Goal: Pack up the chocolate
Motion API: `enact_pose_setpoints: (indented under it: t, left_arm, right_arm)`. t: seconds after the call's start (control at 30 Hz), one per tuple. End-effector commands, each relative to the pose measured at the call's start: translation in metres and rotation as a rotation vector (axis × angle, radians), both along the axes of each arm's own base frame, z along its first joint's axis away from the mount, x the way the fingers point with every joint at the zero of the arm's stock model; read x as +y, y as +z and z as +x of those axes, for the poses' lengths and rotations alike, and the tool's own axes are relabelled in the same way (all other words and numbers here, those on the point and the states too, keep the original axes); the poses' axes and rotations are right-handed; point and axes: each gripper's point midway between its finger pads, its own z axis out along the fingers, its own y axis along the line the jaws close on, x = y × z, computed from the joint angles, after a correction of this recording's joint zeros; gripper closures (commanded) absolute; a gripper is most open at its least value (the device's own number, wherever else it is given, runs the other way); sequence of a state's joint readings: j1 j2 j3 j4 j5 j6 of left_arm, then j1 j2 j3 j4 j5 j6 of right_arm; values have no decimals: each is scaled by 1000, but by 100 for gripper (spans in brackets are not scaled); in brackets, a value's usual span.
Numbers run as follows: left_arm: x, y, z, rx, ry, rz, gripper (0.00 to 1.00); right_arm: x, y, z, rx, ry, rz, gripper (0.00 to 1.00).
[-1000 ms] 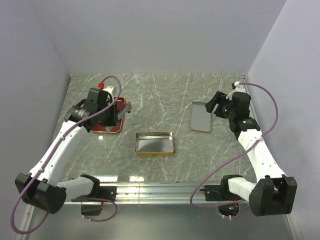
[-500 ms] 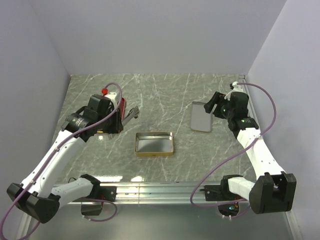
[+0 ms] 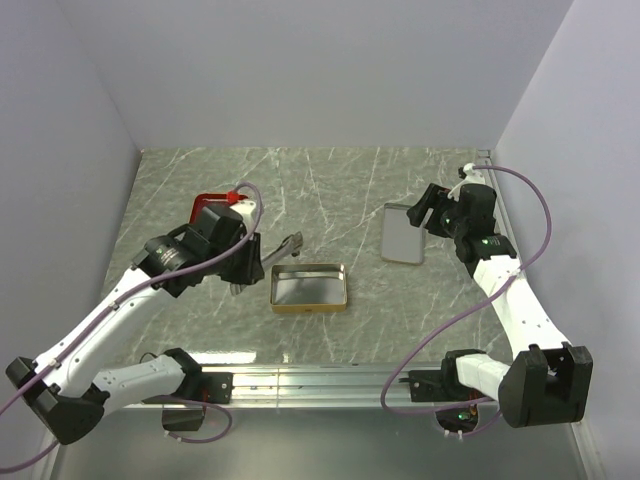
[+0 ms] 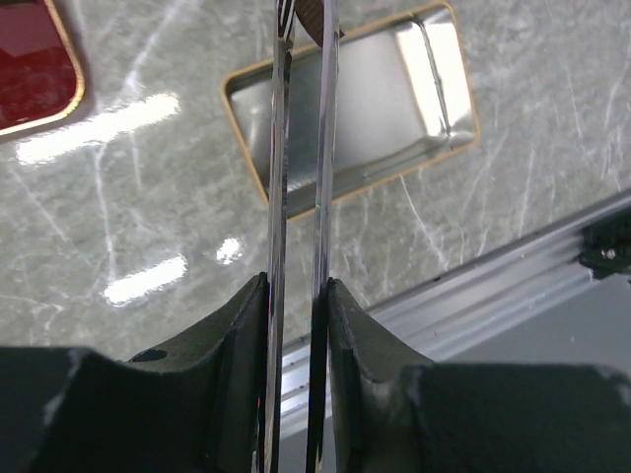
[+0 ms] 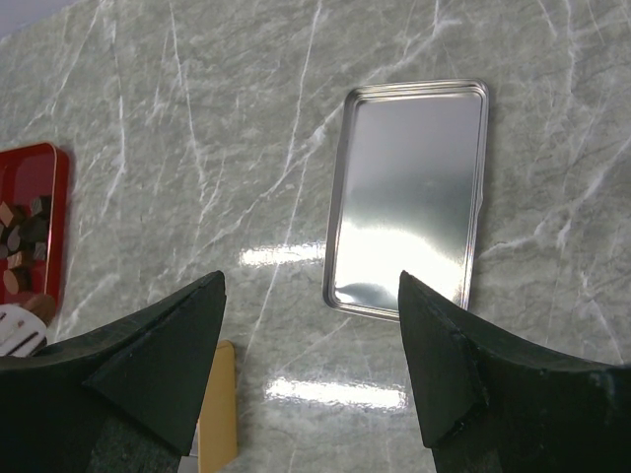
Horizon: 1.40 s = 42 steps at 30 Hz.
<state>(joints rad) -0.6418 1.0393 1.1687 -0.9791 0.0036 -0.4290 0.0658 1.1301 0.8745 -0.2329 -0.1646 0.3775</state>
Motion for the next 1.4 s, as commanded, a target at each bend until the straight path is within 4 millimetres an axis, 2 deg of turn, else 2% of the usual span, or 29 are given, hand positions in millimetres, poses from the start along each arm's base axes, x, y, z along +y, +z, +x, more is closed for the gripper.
enact_pose_setpoints:
  t: [0.0, 0.3, 0.6, 1.03, 1.2, 1.37]
  left_arm:
    - [-15, 10, -9, 1, -20, -45, 74]
    - [-31, -3, -35, 55, -83, -52, 74]
    - [-43, -13, -43, 85, -143, -12, 74]
    - [-52, -19, -42, 94, -177, 0, 56]
    - [-52, -23, -41, 95, -176, 1, 55]
    - [-51, -12, -39, 69, -175, -5, 57]
  right_arm:
    - [0, 13, 5, -37, -10, -4, 23]
    - [-1, 10, 5, -32, -14, -6, 23]
    - [0, 8, 5, -26, -11, -3, 23]
    - [-1, 5, 5, -18, -13, -7, 23]
    - [-1, 6, 5, -20, -13, -9, 23]
    - [0, 4, 5, -14, -9, -8, 23]
